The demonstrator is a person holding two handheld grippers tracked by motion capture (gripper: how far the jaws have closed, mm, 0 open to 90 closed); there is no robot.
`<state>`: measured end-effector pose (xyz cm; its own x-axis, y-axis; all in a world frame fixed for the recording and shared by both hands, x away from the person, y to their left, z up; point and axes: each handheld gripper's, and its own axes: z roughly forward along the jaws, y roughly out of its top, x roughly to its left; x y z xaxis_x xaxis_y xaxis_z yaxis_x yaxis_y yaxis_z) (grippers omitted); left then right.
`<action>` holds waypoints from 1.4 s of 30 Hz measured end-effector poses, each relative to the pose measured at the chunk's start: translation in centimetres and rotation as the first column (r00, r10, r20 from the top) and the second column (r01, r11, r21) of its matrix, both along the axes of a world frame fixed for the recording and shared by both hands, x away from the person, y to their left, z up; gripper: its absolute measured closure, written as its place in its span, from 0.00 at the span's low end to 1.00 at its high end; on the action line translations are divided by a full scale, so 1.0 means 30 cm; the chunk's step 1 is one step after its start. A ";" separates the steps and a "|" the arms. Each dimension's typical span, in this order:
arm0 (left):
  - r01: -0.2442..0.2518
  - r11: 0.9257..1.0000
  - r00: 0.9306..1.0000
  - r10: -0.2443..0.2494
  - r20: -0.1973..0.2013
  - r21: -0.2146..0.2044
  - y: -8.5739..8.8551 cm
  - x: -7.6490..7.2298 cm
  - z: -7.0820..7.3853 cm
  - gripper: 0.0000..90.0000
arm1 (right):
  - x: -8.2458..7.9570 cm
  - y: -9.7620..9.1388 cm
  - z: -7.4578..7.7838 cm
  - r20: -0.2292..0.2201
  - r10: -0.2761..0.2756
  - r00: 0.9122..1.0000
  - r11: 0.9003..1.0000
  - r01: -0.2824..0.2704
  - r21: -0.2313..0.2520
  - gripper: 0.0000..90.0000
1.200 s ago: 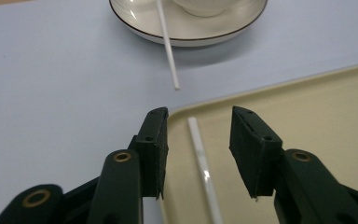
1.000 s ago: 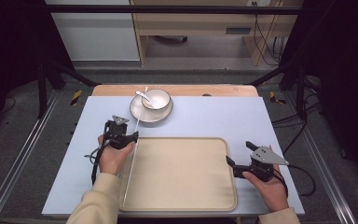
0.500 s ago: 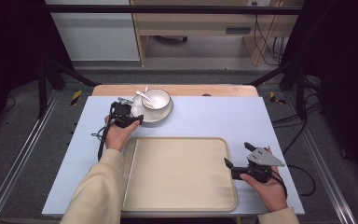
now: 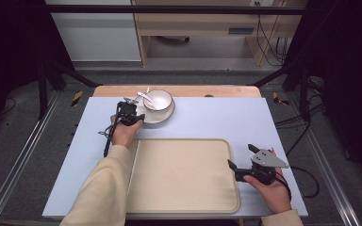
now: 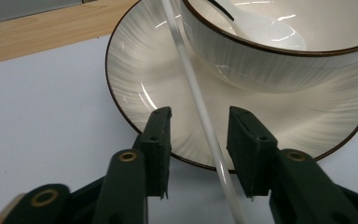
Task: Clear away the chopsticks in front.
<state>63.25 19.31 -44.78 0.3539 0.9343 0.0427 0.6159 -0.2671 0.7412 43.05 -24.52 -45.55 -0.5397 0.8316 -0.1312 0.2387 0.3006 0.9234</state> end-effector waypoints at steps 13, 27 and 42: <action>-0.014 1.000 1.000 0.014 0.004 0.003 -0.028 0.016 -0.031 0.86 | 0.002 0.001 -0.002 -0.004 0.005 1.000 1.000 -0.005 0.002 0.08; -0.112 0.993 0.993 0.112 0.021 -0.026 0.012 -0.013 0.010 0.95 | 0.003 0.000 -0.002 -0.004 0.002 1.000 1.000 -0.002 0.005 0.08; -0.192 0.976 0.981 0.194 0.014 -0.102 0.116 -0.130 0.064 0.95 | -0.004 -0.006 0.002 -0.005 0.001 1.000 1.000 -0.001 0.013 0.07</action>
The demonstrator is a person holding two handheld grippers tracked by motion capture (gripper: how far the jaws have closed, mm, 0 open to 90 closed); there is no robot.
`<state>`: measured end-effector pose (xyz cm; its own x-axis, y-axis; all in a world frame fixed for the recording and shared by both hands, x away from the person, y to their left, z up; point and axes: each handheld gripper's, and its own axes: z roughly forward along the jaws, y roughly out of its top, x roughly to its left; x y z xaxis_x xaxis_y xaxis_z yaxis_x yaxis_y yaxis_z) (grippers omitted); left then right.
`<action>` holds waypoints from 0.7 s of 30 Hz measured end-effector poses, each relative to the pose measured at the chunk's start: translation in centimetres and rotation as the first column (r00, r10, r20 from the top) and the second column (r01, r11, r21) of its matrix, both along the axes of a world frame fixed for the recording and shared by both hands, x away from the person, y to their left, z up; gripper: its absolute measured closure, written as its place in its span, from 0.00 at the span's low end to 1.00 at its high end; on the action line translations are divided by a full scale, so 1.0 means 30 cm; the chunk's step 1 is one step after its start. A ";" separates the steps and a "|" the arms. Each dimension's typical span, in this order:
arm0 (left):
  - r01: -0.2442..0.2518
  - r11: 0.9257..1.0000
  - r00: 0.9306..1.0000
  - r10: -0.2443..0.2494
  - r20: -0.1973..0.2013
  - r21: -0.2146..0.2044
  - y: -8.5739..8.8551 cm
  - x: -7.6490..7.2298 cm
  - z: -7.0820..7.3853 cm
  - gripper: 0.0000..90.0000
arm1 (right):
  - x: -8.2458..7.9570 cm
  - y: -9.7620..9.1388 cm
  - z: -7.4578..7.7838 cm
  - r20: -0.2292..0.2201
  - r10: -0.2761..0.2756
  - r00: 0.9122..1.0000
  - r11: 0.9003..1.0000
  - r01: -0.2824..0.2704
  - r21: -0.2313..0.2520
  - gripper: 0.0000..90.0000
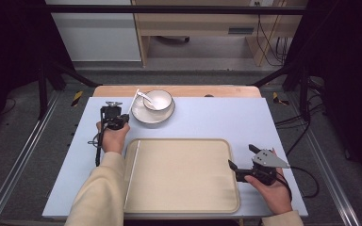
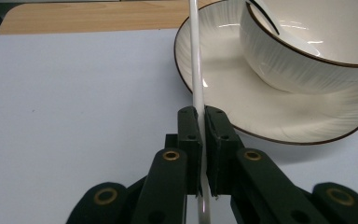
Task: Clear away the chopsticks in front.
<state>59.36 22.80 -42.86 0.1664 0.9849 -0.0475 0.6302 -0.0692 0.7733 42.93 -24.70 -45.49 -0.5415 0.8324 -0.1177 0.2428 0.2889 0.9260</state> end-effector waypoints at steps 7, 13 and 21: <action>-0.031 0.999 0.999 0.032 0.014 -0.034 0.038 -0.072 0.000 0.95 | 0.003 0.000 0.000 -0.007 0.000 1.000 1.000 0.000 0.004 0.07; -0.045 0.999 0.999 0.045 0.025 -0.022 0.040 -0.159 -0.003 0.95 | 0.003 0.005 0.001 -0.012 0.006 1.000 1.000 -0.006 0.009 0.06; -0.055 0.998 0.997 0.055 0.057 0.001 0.012 -0.363 0.028 0.95 | -0.018 0.007 0.017 0.006 0.014 1.000 1.000 -0.014 0.015 0.06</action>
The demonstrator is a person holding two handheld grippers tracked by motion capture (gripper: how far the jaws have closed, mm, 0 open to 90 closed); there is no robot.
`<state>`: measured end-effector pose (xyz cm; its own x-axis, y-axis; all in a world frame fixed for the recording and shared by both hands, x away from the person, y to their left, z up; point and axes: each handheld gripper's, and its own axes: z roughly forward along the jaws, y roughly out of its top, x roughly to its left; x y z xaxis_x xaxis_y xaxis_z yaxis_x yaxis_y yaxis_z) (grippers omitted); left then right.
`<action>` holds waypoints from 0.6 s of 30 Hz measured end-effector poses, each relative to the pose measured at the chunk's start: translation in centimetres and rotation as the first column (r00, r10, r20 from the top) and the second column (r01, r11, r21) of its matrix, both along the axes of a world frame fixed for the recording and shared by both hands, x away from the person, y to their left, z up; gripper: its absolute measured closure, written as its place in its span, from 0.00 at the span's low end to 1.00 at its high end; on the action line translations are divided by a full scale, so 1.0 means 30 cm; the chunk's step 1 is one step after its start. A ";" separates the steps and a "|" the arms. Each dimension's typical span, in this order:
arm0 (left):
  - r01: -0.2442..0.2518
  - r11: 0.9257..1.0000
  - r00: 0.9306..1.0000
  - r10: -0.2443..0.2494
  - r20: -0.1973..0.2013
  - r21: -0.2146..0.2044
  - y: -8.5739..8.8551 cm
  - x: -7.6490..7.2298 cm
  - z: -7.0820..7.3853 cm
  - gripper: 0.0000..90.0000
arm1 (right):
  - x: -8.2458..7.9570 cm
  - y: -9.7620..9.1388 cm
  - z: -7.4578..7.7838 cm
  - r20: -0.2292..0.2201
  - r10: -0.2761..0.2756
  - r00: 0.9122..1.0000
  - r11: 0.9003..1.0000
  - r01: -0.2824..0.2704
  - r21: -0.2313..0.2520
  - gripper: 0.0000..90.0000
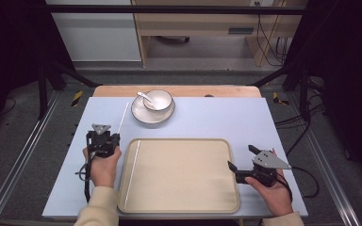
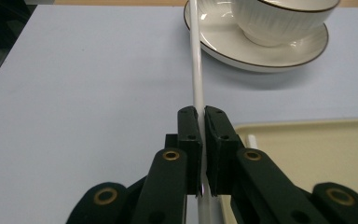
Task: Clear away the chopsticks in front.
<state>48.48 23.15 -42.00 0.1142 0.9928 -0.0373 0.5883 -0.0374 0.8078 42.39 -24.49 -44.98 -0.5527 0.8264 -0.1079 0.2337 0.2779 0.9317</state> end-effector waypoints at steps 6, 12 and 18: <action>0.022 1.000 1.000 -0.022 0.023 -0.007 -0.014 -0.089 -0.011 0.95 | 0.002 0.006 -0.001 -0.004 0.005 1.000 1.000 -0.005 -0.003 0.06; 0.020 0.999 0.999 -0.018 0.049 -0.050 -0.025 -0.147 -0.012 0.95 | 0.006 0.003 -0.003 -0.010 -0.008 1.000 1.000 0.008 -0.005 0.06; 0.013 0.995 0.997 -0.005 0.080 -0.099 -0.059 -0.231 -0.006 0.95 | 0.000 -0.004 0.000 -0.008 -0.015 1.000 1.000 0.015 0.010 0.06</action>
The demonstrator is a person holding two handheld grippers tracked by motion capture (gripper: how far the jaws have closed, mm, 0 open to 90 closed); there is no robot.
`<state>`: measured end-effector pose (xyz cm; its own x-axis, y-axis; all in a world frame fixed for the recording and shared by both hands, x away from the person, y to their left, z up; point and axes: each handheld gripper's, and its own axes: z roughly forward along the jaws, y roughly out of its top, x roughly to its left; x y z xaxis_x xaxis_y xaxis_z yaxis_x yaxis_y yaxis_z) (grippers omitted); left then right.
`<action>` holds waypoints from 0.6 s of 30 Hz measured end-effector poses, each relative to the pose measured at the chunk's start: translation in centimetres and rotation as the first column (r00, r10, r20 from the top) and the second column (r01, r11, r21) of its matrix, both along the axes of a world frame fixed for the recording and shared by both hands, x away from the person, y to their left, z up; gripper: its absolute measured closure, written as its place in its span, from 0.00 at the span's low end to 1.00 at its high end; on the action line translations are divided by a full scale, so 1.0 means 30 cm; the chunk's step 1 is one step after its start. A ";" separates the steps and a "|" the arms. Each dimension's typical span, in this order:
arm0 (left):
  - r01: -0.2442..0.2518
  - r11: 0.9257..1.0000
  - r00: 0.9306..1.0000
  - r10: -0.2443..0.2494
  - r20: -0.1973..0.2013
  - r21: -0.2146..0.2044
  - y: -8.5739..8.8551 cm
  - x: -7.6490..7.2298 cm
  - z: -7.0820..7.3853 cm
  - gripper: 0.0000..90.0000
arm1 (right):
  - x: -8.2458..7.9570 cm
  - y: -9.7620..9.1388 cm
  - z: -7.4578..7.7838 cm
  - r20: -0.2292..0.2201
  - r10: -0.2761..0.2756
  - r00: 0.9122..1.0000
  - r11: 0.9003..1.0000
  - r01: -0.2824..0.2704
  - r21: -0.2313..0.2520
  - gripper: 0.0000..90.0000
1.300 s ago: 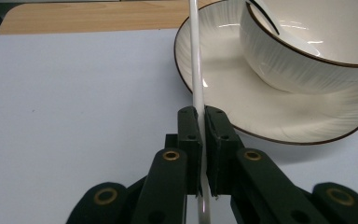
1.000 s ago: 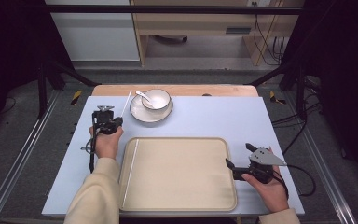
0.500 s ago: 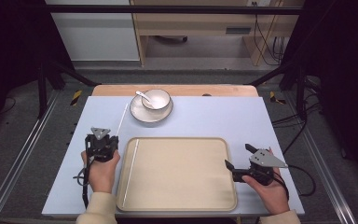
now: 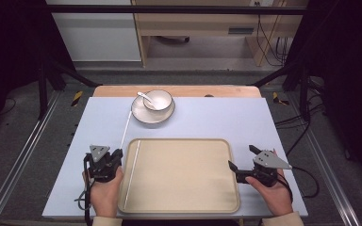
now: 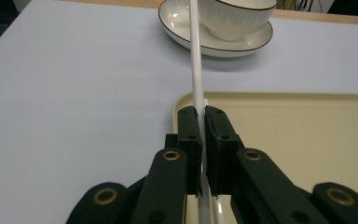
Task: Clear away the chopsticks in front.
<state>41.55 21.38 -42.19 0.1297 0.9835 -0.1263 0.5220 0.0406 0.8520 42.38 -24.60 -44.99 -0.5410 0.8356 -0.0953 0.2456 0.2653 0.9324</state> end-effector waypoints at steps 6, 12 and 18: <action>0.024 1.000 1.000 -0.024 0.000 -0.020 -0.054 -0.064 -0.009 0.95 | 0.000 -0.001 0.001 0.000 -0.001 1.000 1.000 0.001 0.004 0.06; 0.042 0.999 0.999 -0.042 -0.006 0.004 -0.098 -0.093 -0.006 0.95 | 0.000 -0.003 -0.001 -0.006 -0.007 1.000 1.000 0.007 0.009 0.06; 0.050 0.999 0.998 -0.050 -0.030 -0.006 -0.121 -0.117 -0.035 0.95 | -0.003 -0.002 -0.001 -0.005 -0.002 1.000 1.000 0.002 0.009 0.06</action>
